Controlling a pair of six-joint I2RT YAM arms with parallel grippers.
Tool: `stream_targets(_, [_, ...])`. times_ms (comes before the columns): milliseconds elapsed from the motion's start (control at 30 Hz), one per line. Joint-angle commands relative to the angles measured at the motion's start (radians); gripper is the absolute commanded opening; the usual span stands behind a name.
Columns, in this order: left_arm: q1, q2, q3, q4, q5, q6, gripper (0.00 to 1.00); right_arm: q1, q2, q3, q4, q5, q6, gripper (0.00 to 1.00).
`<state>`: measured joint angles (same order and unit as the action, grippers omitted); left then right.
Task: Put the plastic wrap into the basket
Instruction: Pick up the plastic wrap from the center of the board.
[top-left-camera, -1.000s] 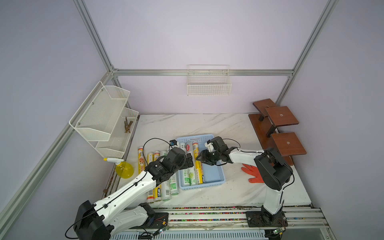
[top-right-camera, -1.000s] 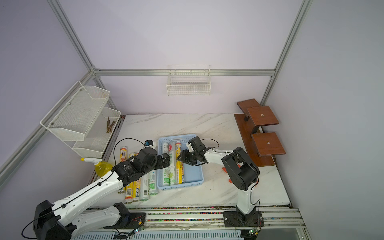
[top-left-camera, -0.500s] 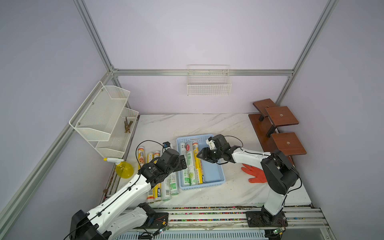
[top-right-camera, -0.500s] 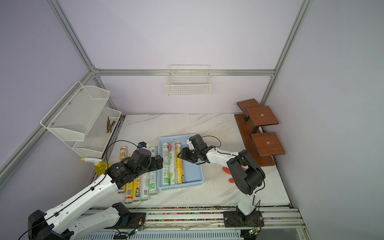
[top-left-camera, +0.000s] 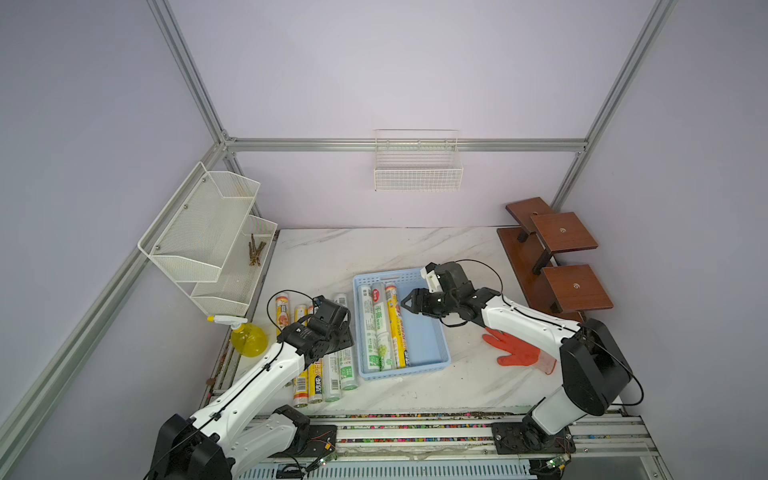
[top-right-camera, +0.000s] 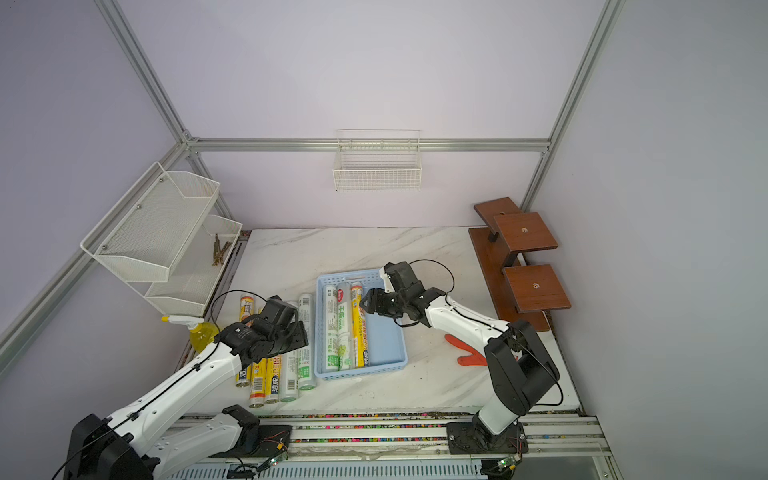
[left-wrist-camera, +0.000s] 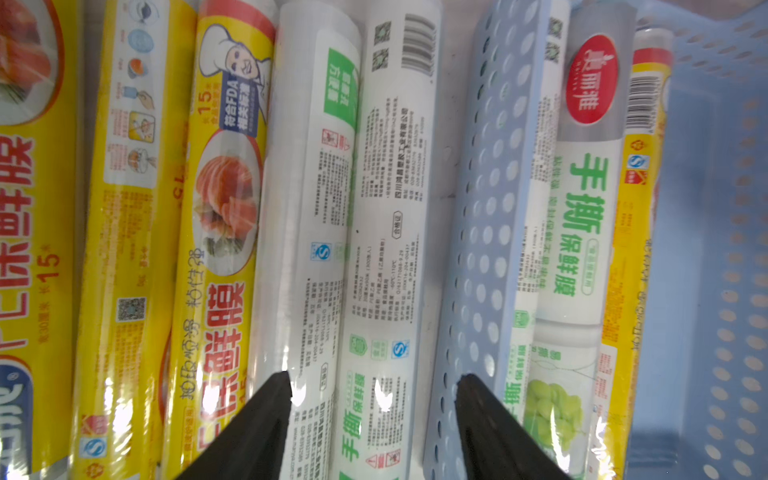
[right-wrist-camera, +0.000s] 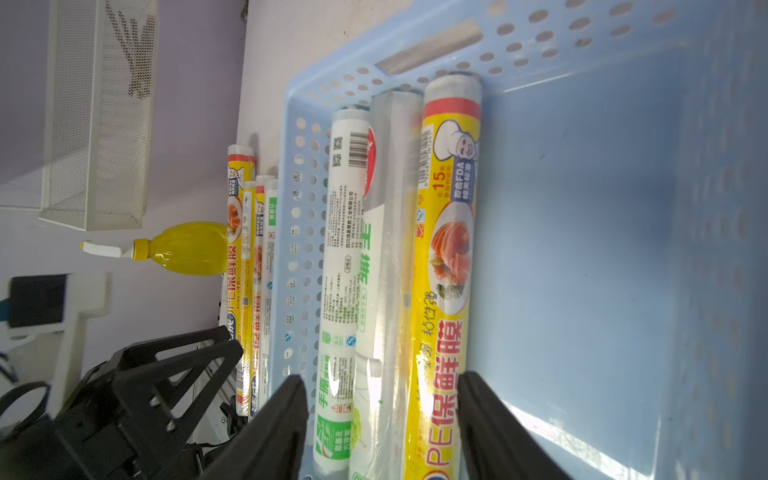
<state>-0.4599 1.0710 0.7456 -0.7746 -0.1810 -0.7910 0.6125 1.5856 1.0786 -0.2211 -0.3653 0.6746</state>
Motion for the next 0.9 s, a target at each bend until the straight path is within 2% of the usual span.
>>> stream_targets(0, [0.035, 0.039, 0.012, 0.045, 0.072, 0.047, 0.62, 0.009, -0.034, 0.02, -0.025, 0.027, -0.049, 0.63])
stream_targets(100, [0.07, 0.079, 0.015, 0.075, 0.111, 0.083, 0.56, 0.009, -0.037, 0.008, -0.009, 0.025, -0.044, 0.64])
stream_targets(300, [0.105, 0.172, 0.023, 0.125, 0.177, 0.146, 0.55, 0.008, -0.014, 0.007, -0.009, 0.01, -0.041, 0.64])
stream_targets(500, [0.109, 0.275, 0.057, 0.141, 0.173, 0.19, 0.55, 0.008, 0.006, 0.011, -0.008, -0.005, -0.043, 0.65])
stream_targets(633, [0.11, 0.333, 0.085, 0.127, 0.131, 0.2, 0.55, 0.009, 0.01, 0.012, -0.023, -0.006, -0.054, 0.64])
stream_targets(867, [0.11, 0.457, 0.111, 0.15, 0.143, 0.223, 0.61, 0.008, 0.005, 0.014, -0.041, 0.006, -0.065, 0.64])
